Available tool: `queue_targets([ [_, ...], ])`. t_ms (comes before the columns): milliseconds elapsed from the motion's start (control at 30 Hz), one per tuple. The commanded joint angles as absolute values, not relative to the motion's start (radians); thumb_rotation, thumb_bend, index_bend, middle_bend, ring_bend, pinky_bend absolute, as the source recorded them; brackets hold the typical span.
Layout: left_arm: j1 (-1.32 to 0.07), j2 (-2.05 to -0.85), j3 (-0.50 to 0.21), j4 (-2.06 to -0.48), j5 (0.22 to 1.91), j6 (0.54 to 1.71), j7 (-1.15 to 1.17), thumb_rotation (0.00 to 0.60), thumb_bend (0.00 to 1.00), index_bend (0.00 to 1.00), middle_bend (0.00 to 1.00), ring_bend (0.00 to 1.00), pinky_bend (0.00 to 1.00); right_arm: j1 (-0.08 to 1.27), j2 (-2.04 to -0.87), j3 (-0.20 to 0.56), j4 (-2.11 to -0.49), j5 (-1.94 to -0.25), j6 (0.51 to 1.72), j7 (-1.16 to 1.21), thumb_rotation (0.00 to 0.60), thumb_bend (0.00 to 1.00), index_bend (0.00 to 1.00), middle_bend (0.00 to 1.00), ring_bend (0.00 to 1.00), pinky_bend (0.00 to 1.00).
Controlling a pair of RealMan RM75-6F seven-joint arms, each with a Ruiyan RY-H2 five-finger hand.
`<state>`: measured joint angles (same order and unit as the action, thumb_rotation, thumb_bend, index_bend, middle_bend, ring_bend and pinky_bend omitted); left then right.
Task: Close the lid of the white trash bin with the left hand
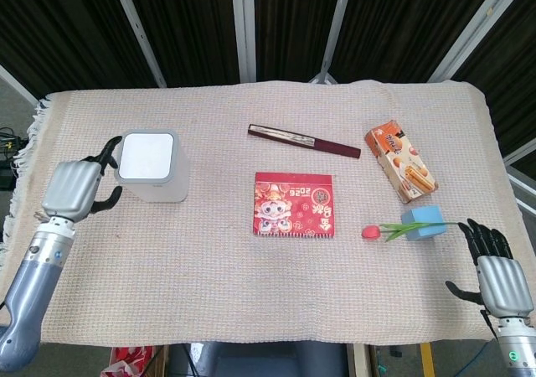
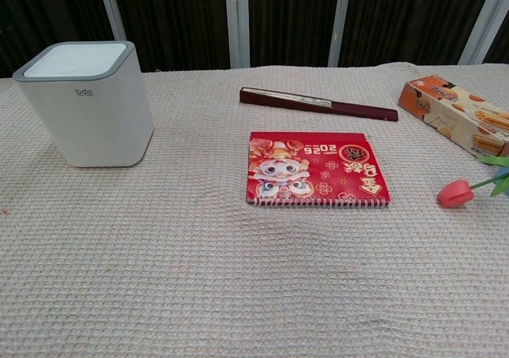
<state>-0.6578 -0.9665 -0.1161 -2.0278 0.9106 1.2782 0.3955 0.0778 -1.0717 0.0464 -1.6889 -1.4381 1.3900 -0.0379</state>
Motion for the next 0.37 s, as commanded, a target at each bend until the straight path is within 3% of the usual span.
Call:
queue_targets([
  [33,-0.513,-0.972,-0.013,-2.014,1.093,1.407,0.320,0.600,0.19,0.00,0.00,0.00,0.20,0.075,-1.074,0.043,-1.670,-1.474,1.421,-0.052,0.600,0.19,0.00,0.00,0.00,0.00],
  [200,-0.348,-1.001,0.111,-1.900,1.304,1.553,0.261,0.600,0.16,0.00,0.00,0.00,0.05,0.072,-1.086,0.041,-1.651,-1.498,1.442,-0.049,0.600,0.19,0.00,0.00,0.00,0.00],
  [367,-0.216,-1.067,0.175,-1.722,1.427,1.664,0.181,0.600,0.12,0.00,0.00,0.00,0.00,0.071,-1.093,0.040,-1.644,-1.502,1.448,-0.064,0.600,0.19,0.00,0.00,0.00,0.00],
])
